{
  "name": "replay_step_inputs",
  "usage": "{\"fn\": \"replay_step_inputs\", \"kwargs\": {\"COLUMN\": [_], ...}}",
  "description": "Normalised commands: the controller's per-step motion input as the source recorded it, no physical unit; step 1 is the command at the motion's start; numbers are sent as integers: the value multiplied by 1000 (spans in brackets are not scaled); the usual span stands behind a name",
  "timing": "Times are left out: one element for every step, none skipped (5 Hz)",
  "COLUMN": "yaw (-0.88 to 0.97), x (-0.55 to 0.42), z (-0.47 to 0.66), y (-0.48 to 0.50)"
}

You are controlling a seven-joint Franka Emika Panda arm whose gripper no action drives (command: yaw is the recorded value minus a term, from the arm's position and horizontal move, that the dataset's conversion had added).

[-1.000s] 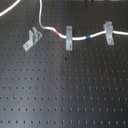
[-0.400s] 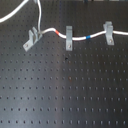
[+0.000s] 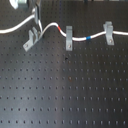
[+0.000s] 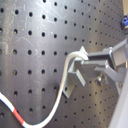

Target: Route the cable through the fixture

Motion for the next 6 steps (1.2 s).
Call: {"fn": "replay_step_inputs", "kwargs": {"yaw": [220, 297, 363, 346, 360, 343], "x": [-143, -201, -120, -58, -110, -184], "z": [127, 72, 33, 142, 125, 114], "y": [86, 73, 105, -27, -37, -73]}}
